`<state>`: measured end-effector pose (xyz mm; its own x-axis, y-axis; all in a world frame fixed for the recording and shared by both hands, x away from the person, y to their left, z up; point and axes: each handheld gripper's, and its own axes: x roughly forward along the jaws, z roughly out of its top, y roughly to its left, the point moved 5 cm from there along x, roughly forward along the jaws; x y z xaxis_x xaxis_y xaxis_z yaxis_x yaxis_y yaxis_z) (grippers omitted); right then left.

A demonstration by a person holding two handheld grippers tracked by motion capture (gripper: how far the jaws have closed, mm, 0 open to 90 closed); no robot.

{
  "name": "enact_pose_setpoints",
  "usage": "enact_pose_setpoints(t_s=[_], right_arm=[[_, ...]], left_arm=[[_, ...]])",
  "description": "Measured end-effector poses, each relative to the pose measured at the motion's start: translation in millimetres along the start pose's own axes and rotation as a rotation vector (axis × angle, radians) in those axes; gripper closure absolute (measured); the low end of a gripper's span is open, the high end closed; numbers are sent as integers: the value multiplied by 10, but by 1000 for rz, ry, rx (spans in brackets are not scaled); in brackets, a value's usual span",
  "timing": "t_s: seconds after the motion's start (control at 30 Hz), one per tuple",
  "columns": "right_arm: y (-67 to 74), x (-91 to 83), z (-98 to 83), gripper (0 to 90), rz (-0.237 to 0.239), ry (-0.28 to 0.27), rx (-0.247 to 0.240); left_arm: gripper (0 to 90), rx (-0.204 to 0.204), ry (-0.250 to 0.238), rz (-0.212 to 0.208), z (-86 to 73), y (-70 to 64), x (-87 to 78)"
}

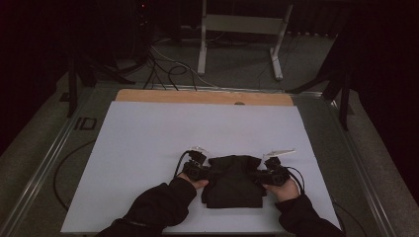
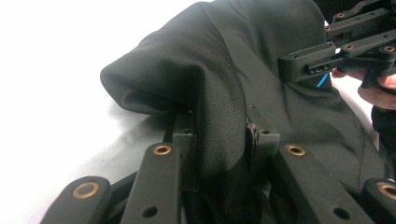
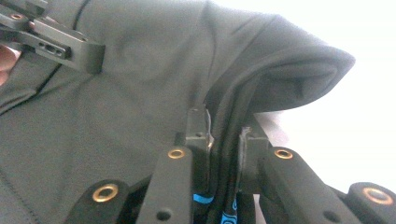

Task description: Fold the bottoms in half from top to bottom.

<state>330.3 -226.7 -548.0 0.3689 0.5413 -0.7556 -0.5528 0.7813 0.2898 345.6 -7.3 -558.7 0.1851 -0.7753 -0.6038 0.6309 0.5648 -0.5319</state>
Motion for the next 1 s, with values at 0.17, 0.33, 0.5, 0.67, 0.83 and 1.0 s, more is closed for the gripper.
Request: enact_pose_setpoints(t_s=[0.17, 0.33, 0.5, 0.67, 0.83, 1.0], right_arm=[[30, -24, 17, 801, -4, -25, -19], [43, -60, 35, 804, -3, -46, -22], [83, -106, 62, 804, -4, -67, -32], [103, -164, 92, 804, 0, -90, -37], [131, -226, 129, 805, -9, -117, -57], [153, -298, 162, 805, -14, -142, -63]], left_arm=[[735, 13, -13, -8, 29, -33, -35], [736, 43, -35, 0, 69, -100, -85], [738, 65, -52, -2, 132, -163, -151], [741, 73, -63, -4, 160, -198, -188], [742, 96, -76, -7, 208, -254, -245], [742, 118, -85, -14, 258, -308, -304]])
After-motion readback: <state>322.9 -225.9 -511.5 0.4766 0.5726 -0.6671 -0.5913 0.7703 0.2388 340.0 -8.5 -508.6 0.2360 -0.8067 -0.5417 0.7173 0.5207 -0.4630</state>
